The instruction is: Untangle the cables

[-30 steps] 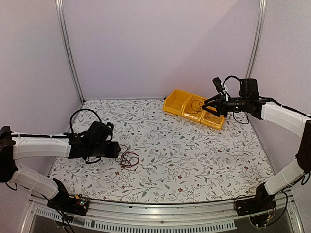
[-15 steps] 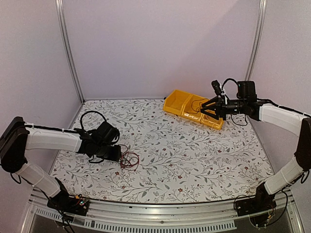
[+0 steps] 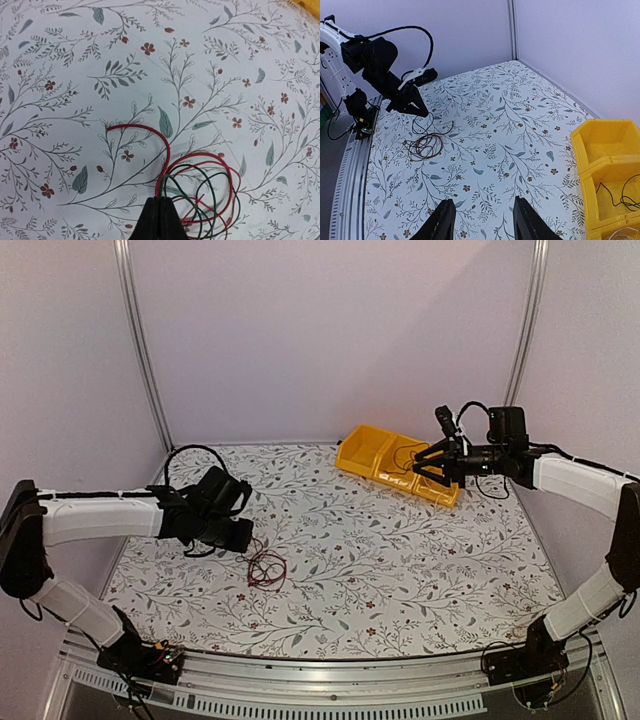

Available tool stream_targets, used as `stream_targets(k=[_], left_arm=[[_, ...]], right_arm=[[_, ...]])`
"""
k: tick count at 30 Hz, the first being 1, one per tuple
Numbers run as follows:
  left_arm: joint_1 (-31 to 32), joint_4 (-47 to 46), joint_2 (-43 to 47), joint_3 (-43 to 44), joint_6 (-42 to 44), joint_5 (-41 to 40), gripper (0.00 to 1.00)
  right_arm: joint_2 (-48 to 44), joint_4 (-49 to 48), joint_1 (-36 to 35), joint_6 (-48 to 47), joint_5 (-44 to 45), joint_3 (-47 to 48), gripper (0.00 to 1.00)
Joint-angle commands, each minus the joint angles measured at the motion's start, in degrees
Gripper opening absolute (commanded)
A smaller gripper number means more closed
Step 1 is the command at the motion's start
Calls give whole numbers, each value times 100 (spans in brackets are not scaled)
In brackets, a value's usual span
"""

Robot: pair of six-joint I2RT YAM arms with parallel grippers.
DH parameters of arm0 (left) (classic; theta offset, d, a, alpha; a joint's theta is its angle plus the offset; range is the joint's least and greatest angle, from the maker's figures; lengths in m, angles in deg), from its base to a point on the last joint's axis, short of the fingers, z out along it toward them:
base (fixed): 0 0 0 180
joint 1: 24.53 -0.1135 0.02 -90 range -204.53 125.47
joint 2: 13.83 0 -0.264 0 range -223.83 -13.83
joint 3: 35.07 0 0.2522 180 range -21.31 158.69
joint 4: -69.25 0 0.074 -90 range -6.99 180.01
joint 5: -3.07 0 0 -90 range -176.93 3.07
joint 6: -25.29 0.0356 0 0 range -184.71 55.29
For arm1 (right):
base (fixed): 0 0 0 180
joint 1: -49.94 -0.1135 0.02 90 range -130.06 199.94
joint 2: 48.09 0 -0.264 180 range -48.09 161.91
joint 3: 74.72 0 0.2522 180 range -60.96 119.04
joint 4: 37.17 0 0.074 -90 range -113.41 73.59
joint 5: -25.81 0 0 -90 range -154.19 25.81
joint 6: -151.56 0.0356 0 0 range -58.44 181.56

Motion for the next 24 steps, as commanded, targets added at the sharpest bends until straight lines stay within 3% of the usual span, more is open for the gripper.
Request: stream_targets(k=[1,6,12,16,24], left_arm=[[161,315,1208,578,528,-96,0],[1054,-15,2635,1414,1159,-166,0],[1229,68,3183,2531,1547,-665,0],[1227,-22,3068,2278,1772,-955,0],[1287,-835,2388,1296,1512,-109,0]], right_arm=[[3,21,-27,-40,-64,39,43],[86,25,-31,-18,-116,37,43],[201,25,-31,-1,-125,39,43],[217,63,-37,79,-245,110,44],[-47,728,-508,-79,-109,765,47]])
